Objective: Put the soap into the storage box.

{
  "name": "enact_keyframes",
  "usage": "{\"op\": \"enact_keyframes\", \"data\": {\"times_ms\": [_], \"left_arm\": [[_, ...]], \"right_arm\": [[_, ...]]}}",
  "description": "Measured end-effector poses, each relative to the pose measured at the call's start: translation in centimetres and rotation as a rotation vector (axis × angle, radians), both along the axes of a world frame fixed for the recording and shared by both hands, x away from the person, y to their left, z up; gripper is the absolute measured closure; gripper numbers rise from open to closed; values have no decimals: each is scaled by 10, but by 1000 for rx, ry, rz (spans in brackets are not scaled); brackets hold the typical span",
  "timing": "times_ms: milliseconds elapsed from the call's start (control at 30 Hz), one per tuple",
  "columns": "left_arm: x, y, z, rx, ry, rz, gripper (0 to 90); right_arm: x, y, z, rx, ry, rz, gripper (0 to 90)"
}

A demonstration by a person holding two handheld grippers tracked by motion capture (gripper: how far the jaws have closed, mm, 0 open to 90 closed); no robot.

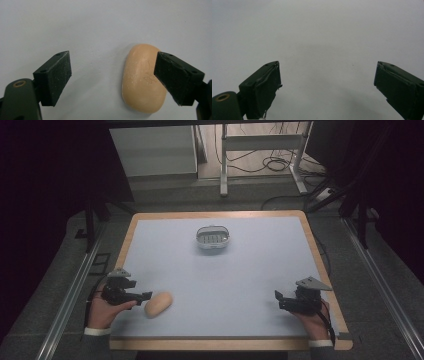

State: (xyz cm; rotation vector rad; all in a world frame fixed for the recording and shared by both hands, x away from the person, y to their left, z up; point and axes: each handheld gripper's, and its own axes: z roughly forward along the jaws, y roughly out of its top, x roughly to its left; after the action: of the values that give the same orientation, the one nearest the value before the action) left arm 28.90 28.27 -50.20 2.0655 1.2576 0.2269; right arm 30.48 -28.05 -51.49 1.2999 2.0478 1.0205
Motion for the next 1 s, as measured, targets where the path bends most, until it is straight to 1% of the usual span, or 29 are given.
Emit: {"op": "enact_keyframes", "data": {"times_ms": [100,133,167,233,433,700,933,1000], "left_arm": [[0,-1,2,11,3,0,154],[0,-2,4,17,4,-14,156],[0,-2,4,17,4,-14,156],[0,-4,8,26,6,-34,156],[0,-8,17,55,13,-60,162],[1,-9,20,53,14,-69,167],[2,-19,23,56,16,-104,167],[2,-20,24,58,17,-107,167]], "right_arm": [[0,-1,-1,-1,2,0,70],[1,-2,-1,-1,6,-5,70],[1,-2,-1,-1,6,-5,70],[1,-3,-1,-9,3,-4,70],[0,-2,-1,-12,-1,-4,70],[-2,-5,1,-18,-3,-14,70],[-4,-7,2,-24,-10,-14,70],[-4,-7,2,-26,-11,-14,70]]}}
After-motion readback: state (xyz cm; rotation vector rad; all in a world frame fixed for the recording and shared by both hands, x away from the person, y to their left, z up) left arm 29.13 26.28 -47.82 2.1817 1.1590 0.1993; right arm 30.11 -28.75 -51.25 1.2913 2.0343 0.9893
